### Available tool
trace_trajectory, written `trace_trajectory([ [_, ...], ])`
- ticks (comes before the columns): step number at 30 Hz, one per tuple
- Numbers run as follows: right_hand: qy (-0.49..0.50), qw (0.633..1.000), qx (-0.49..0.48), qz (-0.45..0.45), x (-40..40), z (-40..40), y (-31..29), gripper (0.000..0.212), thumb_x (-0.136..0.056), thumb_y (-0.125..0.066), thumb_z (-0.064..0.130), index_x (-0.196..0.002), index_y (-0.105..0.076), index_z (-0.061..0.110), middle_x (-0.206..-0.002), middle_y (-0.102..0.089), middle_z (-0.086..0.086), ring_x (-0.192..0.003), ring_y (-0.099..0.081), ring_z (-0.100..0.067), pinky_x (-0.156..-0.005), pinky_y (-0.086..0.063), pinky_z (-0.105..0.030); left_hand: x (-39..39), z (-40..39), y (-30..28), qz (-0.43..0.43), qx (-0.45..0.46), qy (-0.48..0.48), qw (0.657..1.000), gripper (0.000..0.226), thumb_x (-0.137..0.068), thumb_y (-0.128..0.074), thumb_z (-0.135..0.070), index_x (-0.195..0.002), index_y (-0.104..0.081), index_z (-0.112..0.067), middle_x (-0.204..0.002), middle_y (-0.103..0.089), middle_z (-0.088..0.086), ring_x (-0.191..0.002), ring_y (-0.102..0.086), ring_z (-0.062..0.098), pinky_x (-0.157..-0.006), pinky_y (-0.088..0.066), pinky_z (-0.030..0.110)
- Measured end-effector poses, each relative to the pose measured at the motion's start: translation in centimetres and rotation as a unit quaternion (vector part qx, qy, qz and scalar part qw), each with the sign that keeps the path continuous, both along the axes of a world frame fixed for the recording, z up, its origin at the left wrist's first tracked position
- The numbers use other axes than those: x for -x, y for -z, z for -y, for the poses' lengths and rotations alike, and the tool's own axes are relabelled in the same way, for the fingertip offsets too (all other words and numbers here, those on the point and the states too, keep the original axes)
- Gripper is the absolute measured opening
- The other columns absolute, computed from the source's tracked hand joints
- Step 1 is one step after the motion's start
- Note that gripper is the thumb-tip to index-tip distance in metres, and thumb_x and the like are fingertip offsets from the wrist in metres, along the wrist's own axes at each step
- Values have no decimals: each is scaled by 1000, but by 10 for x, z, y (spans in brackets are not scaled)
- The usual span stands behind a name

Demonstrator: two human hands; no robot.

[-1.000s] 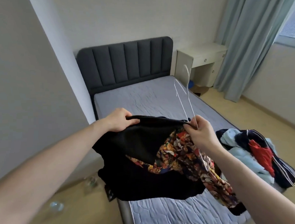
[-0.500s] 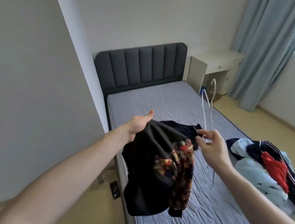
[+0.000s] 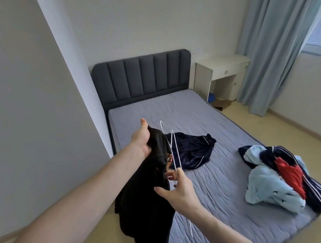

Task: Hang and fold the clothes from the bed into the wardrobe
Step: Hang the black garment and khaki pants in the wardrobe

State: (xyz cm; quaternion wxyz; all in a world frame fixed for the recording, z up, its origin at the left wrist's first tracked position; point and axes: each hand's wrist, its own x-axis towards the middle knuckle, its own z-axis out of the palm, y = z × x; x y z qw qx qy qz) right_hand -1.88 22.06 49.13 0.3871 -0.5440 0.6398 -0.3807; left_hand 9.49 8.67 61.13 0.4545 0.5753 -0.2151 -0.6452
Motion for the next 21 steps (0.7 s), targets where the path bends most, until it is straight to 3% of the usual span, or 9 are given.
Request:
trace_trajectory([
  [2, 29, 999, 12, 24, -1, 7, 0, 35, -74, -80, 32, -78, -46, 25, -82, -68, 12, -71, -63, -1, -63, -50, -19, -10, 1, -2, -9, 9, -28, 1000, 69, -94, -56, -65, -128, -58, -4, -96, -70, 10, -82, -71, 24, -59, -57, 37],
  [4, 53, 996, 18, 64, 6, 15, -5, 38, -84, -72, 16, -73, -35, 19, -66, -56, 4, -57, -48, -11, -55, -41, -28, -27, 4, -1, -8, 24, -56, 998, 67, -92, -59, -64, -126, -58, -5, -98, -71, 10, -84, -71, 24, -60, -57, 35],
  [9, 25, 988, 34, 145, 39, 30, -31, 36, -93, -66, 7, -77, -35, 18, -70, -50, 0, -66, -43, -16, -61, -40, -33, -75, 14, 20, 23, 11, -107, 994, 62, -94, -63, -56, -132, -56, -7, -116, -68, 11, -101, -69, 28, -87, -60, 42],
  [11, -7, 988, 41, 151, 44, 37, -42, 37, -96, -63, 8, -78, -33, 18, -73, -45, -3, -66, -39, -18, -61, -38, -34, -83, 8, 31, 35, 18, -84, 996, 46, -100, -63, -38, -131, -58, -4, -117, -67, 11, -99, -69, 26, -83, -61, 38],
  [13, -31, 989, 53, 136, 44, 43, -52, 38, -97, -61, 9, -77, -30, 19, -69, -40, 1, -61, -35, -12, -56, -36, -26, -81, -6, 39, 63, 38, -9, 997, 21, -103, -59, -19, -117, -63, -5, -108, -67, 11, -84, -69, 21, -62, -61, 30],
  [14, -36, 990, 58, 125, 43, 45, -55, 39, -98, -60, 10, -76, -29, 20, -66, -38, 6, -58, -32, -9, -53, -34, -21, -77, -17, 43, 100, 46, 49, 993, 11, -103, -57, -15, -109, -64, -8, -106, -67, 11, -81, -69, 21, -59, -61, 29],
  [16, -32, 991, 63, 110, 42, 50, -59, 39, -99, -59, 10, -75, -29, 20, -60, -33, 14, -52, -28, -4, -48, -31, -16, -66, -39, 52, 163, 60, 179, 968, 7, -101, -57, -17, -102, -64, -16, -107, -69, 7, -84, -72, 20, -76, -62, 35],
  [18, -21, 993, 61, 103, 42, 52, -61, 36, -101, -58, 12, -78, -31, 18, -59, -31, 13, -50, -27, -4, -47, -29, -16, -56, -65, 61, 176, 75, 291, 937, 18, -89, -65, -26, -106, -64, -21, -106, -74, -3, -96, -73, 14, -96, -54, 38],
  [21, -26, 992, 42, 114, 44, 52, -64, 34, -101, -58, 13, -79, -33, 18, -64, -33, 5, -54, -31, -7, -52, -32, -23, -43, -87, 76, 208, 112, 372, 898, 58, -63, -83, -37, -116, -62, -26, -112, -73, -9, -105, -70, 8, -99, -54, 35],
])
